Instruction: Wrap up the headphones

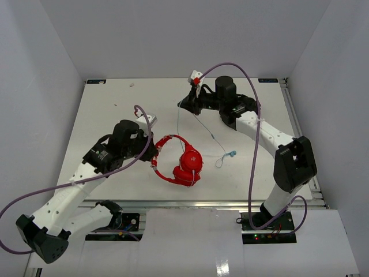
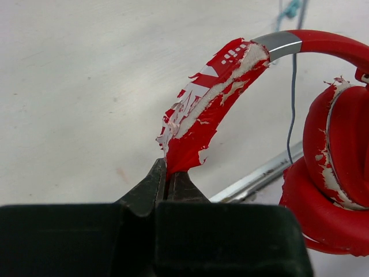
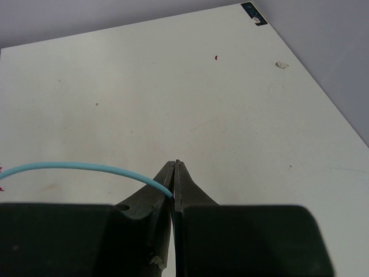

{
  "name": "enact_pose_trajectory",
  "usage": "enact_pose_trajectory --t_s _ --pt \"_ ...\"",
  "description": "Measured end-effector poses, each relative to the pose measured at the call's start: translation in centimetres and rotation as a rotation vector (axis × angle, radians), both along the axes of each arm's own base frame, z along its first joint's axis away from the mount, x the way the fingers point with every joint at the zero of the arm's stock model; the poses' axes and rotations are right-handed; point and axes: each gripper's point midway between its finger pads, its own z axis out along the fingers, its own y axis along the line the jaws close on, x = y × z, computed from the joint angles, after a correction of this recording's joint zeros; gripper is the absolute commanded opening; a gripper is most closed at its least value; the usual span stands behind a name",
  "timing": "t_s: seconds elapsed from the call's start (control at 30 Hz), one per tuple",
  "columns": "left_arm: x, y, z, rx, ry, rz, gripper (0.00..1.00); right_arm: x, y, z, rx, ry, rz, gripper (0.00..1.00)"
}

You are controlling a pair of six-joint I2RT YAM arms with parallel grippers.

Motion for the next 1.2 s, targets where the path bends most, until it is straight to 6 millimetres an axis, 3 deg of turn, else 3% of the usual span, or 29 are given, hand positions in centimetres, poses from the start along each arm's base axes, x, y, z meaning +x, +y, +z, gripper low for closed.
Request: enact_pose_trajectory --t_s 0.3,0.6,0.7,0.93,1.2 --pt "3.5 2.9 -4.3 0.277 0.043 0.180 0.00 0.3 -1.1 -0.5 -0.108 0.029 -0.040 0.08" --pt "7.1 6.0 -6.4 0.507 0.045 0.400 0.00 -1.7 -0.5 -1.1 -0.158 0.095 0.001 0.08" --pt "8.3 6.6 -5.7 0.519 0.031 0.467 0.00 -4.1 1.0 -1.4 -0.170 0.106 0.057 0.08" --pt "11.6 7.4 -1.3 0.416 -0.030 0.618 0.00 -11.5 4.9 -1.2 -0.166 0.131 0.208 0.08" --pt "13.5 10.1 0.6 0.329 -0.041 0.768 0.00 -15.1 5.4 -3.0 -0.157 0.184 0.256 0.08"
